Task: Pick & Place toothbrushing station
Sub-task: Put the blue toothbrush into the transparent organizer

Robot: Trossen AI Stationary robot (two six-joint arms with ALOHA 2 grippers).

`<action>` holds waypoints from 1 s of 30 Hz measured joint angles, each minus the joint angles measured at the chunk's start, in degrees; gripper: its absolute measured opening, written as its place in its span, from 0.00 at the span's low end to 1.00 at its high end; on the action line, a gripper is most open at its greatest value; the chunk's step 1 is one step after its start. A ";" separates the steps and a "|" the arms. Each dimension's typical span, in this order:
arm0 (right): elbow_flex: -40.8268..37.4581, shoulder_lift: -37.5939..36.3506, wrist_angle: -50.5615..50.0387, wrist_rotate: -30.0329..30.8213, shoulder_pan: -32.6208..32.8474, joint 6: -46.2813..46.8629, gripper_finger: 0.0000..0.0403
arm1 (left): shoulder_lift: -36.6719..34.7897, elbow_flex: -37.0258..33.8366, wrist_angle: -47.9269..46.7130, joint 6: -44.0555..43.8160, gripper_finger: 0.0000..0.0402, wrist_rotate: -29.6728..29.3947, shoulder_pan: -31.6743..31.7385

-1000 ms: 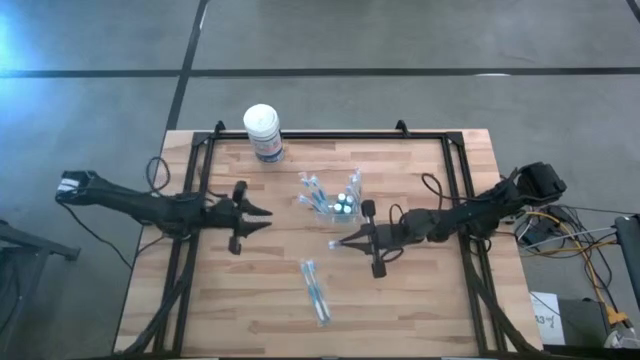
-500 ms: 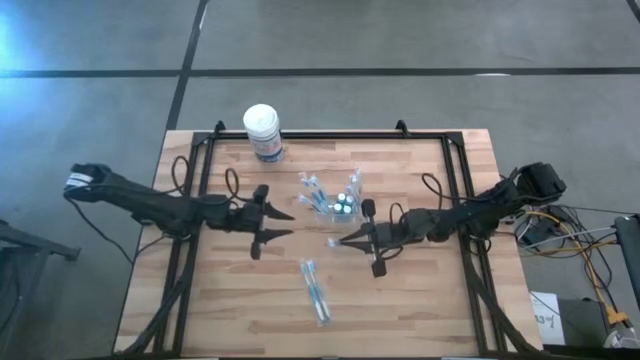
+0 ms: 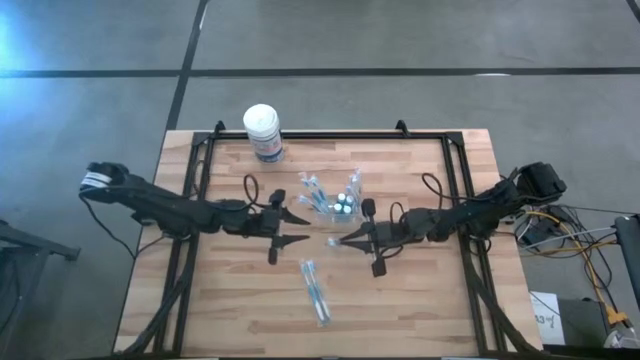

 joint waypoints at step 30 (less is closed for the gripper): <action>-0.74 0.00 1.16 0.94 0.02 -0.04 0.04 | 15.84 17.12 1.44 4.03 0.40 6.34 -1.16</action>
